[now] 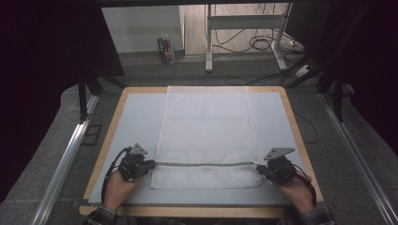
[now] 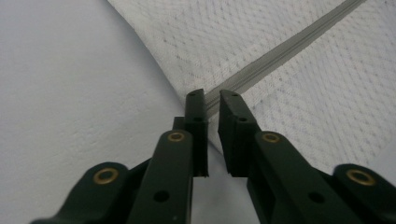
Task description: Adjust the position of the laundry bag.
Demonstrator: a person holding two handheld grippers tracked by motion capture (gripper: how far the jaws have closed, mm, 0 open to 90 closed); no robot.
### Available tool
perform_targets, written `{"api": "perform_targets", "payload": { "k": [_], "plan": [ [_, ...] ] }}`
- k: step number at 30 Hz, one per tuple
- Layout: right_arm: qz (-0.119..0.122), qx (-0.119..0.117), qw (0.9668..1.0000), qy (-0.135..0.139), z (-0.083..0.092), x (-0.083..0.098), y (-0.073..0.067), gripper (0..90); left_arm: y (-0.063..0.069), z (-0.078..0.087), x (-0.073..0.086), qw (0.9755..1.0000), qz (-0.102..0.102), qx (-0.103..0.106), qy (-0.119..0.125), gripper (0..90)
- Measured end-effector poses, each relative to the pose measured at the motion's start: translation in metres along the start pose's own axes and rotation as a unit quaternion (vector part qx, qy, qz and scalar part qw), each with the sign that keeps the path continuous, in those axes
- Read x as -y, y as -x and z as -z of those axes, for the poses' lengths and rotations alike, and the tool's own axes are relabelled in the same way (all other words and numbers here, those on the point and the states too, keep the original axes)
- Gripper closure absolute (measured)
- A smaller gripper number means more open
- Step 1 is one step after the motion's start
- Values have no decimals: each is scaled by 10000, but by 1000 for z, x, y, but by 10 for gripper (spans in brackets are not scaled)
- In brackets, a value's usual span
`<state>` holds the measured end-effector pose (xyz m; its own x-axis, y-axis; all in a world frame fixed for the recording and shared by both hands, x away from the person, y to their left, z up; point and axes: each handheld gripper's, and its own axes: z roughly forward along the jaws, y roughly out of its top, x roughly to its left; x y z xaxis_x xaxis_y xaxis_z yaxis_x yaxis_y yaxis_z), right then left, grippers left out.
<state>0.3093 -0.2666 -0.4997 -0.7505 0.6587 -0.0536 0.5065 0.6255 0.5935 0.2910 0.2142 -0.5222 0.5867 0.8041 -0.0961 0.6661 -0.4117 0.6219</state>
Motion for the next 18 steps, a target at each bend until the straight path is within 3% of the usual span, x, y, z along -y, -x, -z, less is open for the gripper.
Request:
{"api": "perform_targets", "payload": {
  "k": [4,12,18],
  "plan": [
    [40,16,9999,97,3,0,0,757,1,-1,0,10000,24,18,74,696],
    [6,4,9994,348,5,2,8,411,2,-4,-1,9990,-119,19,435,382],
    [-33,-45,9987,499,2,2,13,207,1,-6,-1,9982,-34,164,580,186]
  ]
}}
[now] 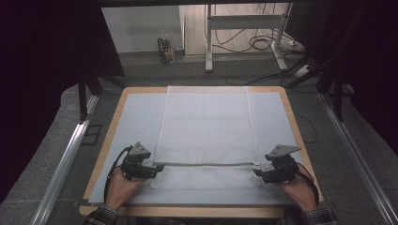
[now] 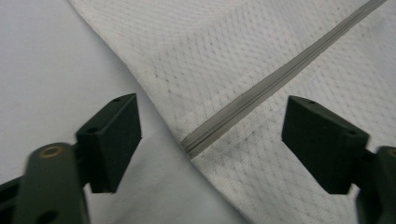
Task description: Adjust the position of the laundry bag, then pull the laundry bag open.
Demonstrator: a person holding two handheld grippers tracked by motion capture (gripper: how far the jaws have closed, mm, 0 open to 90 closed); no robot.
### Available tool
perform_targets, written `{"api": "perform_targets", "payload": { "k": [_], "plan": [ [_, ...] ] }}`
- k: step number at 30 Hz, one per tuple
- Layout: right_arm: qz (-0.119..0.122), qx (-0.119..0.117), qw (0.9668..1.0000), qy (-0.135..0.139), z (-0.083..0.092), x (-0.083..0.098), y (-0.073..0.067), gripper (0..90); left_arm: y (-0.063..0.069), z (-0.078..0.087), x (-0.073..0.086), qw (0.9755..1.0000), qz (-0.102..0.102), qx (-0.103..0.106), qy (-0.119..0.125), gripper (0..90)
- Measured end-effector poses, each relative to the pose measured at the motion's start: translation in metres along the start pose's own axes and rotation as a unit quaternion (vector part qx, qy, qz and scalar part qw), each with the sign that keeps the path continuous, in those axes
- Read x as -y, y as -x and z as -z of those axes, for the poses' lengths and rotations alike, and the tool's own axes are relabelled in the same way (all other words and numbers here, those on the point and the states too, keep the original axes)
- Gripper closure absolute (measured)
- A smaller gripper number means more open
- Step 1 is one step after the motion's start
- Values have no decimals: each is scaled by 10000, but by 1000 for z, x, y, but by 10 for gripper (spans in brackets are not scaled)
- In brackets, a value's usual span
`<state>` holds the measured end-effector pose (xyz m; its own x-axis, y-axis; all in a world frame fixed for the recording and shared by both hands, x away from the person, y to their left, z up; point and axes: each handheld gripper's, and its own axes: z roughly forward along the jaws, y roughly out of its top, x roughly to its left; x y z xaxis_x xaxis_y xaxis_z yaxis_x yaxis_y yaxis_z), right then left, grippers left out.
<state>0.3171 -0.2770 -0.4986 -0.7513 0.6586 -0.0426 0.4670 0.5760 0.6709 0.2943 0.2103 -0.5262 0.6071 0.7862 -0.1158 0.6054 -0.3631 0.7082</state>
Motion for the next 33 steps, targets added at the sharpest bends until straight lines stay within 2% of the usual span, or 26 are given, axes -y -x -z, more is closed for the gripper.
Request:
{"api": "perform_targets", "payload": {
  "k": [2,4,6,19,24,26,31,33],
  "plan": [
    [35,-19,10000,4,-2,1,1,150,1,-1,-1,10000,40,-40,-6,117],
    [51,-92,9999,42,-3,1,2,85,2,-1,-1,9999,-57,-108,-89,77],
    [29,-212,9997,93,-4,2,4,62,3,-2,-1,9998,-119,-128,-130,52],
    [-71,-189,9998,50,-9,5,7,49,4,-4,0,9991,-231,-225,-260,52],
    [-246,-226,9994,13,-10,6,8,38,5,-6,0,9985,-319,-281,-340,57],
    [-277,-227,9994,-19,-12,6,9,28,6,-7,0,9983,-364,-289,-346,59],
    [-281,-163,9990,-296,-19,8,10,43,5,-8,0,9981,-373,-295,-382,61],
    [-278,-149,9990,-308,-20,7,11,54,5,-8,0,9980,-390,-293,-409,63]
  ]
}}
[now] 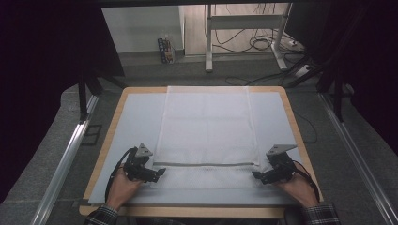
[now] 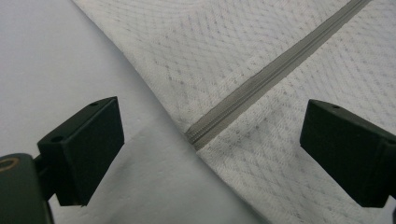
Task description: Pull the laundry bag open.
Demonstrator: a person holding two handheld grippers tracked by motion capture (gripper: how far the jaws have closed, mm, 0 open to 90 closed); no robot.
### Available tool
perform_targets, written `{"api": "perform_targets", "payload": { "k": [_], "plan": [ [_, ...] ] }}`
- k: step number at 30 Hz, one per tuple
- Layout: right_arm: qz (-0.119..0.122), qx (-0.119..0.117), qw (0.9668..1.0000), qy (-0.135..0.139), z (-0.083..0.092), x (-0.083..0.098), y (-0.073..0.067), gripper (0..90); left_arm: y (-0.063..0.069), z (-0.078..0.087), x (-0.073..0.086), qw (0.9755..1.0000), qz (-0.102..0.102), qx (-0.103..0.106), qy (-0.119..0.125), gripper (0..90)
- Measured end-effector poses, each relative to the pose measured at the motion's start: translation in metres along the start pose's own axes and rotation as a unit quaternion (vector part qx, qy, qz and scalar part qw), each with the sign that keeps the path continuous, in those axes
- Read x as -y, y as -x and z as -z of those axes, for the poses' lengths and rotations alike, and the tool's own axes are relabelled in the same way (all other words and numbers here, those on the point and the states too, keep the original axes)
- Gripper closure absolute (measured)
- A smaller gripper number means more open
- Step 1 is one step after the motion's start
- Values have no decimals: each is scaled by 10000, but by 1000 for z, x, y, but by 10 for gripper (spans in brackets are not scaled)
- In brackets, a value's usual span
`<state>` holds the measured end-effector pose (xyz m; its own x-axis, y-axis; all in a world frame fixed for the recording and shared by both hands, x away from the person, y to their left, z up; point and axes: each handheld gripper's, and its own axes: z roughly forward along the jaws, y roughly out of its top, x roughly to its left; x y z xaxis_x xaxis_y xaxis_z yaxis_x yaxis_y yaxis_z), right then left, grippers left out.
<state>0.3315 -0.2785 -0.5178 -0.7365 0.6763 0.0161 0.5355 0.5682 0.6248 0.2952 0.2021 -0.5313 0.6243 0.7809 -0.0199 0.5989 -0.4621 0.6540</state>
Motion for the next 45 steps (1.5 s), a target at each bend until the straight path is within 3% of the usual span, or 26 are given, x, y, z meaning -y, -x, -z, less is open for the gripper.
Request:
{"api": "perform_targets", "payload": {
  "k": [4,6,11,16,20,23,24,25,26,27,32,33,37,41,45],
  "plan": [
    [39,42,10000,-38,-5,-3,4,64,1,-1,-1,10000,-28,3,-10,64],
    [285,166,9994,-52,-9,-4,3,53,1,-2,-1,10000,-40,4,-12,64],
    [178,204,9994,-210,-12,-9,1,90,3,-3,-1,10000,-80,10,-35,66],
    [45,276,9993,-246,-8,-9,-5,233,4,-2,-2,9999,-151,-25,-31,66],
    [55,286,9994,-171,-5,-8,-9,374,5,-1,-2,9998,-199,-44,-20,67],
    [60,278,9995,-133,-4,-8,-10,428,5,-1,-3,9998,-212,-48,-10,67],
    [88,268,9995,-115,-3,-8,-10,472,5,-1,-3,9997,-226,-61,-17,67],
    [162,206,9996,-48,-2,-7,-12,579,6,-1,-3,9997,-229,-68,-17,67],
    [162,206,9996,-48,-2,-7,-12,579,6,-1,-3,9997,-229,-68,-17,68],
    [266,147,9995,-22,-2,-7,-13,664,6,-1,-3,9997,-226,-69,-11,68],
    [301,31,9995,0,-1,-7,-13,741,6,0,-4,9997,-226,-70,14,68],
    [416,5,9991,-5,-1,-8,-13,790,6,-1,-4,9997,-247,-74,0,68],
    [685,212,9974,-13,1,-9,-18,800,6,-1,-4,9996,-256,-80,-8,68],
    [599,203,9980,-27,3,-9,-17,786,7,-1,-4,9996,-272,-102,-16,68],
    [416,307,9986,-127,4,-6,-14,595,7,-2,-4,9996,-265,-104,-36,68]
  ]
}}
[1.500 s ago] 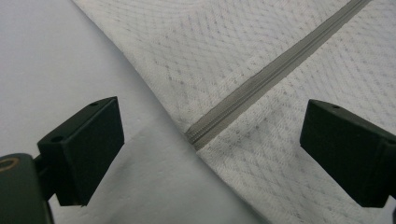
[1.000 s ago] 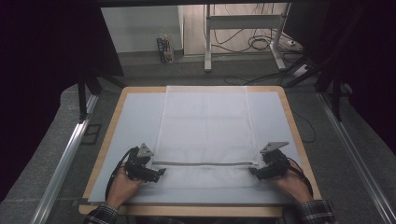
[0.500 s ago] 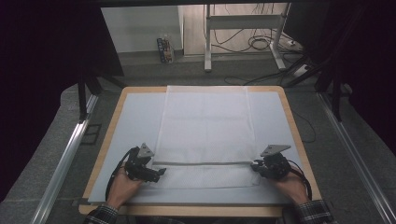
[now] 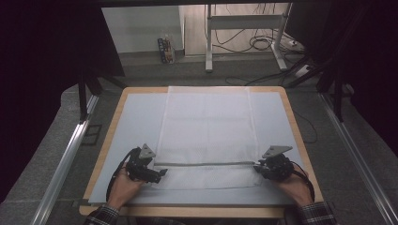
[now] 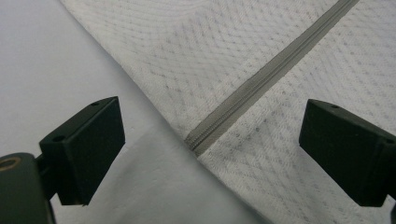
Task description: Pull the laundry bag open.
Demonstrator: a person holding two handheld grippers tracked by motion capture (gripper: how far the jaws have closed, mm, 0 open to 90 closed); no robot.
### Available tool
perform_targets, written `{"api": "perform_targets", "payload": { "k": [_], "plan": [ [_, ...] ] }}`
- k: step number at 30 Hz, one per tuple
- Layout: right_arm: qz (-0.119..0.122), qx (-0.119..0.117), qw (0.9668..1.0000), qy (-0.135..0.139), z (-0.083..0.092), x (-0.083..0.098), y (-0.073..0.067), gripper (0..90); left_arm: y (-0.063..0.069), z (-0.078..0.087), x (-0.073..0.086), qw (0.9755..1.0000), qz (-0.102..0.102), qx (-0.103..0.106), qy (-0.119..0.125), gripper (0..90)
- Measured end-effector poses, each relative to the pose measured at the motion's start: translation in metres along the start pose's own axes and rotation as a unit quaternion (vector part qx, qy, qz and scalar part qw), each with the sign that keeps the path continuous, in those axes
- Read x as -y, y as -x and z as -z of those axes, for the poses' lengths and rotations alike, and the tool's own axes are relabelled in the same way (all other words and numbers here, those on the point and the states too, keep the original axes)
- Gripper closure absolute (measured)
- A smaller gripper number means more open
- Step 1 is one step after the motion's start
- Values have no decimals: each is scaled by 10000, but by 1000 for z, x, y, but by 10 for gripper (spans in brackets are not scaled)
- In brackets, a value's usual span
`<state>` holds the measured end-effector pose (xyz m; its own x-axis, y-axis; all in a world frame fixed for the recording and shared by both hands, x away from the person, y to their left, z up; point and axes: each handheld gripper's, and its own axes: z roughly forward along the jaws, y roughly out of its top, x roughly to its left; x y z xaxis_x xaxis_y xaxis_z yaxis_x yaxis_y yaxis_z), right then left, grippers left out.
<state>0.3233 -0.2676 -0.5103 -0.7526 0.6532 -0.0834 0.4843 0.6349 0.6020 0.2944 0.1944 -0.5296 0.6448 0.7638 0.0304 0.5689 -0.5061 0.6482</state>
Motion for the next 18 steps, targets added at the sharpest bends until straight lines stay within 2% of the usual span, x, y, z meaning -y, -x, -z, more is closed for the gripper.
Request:
{"api": "perform_targets", "payload": {
  "k": [2,5,8,12,14,18],
  "plan": [
    [-204,-17,9998,-65,2,2,2,529,0,0,0,10000,-10,-4,-26,68],
    [-365,-12,9993,-113,3,5,1,499,0,0,0,10000,-10,-10,-29,68],
    [-400,-33,9991,-113,3,5,-3,623,0,0,0,10000,-8,-8,-26,68],
    [-536,-117,9985,-59,2,5,-1,815,2,1,-2,9999,105,61,40,68],
    [-472,-167,9987,-48,2,4,0,847,2,1,-4,9998,148,110,82,67],
    [-237,-76,9996,-95,3,2,-4,854,4,0,-10,9994,184,234,163,66]
  ]
}}
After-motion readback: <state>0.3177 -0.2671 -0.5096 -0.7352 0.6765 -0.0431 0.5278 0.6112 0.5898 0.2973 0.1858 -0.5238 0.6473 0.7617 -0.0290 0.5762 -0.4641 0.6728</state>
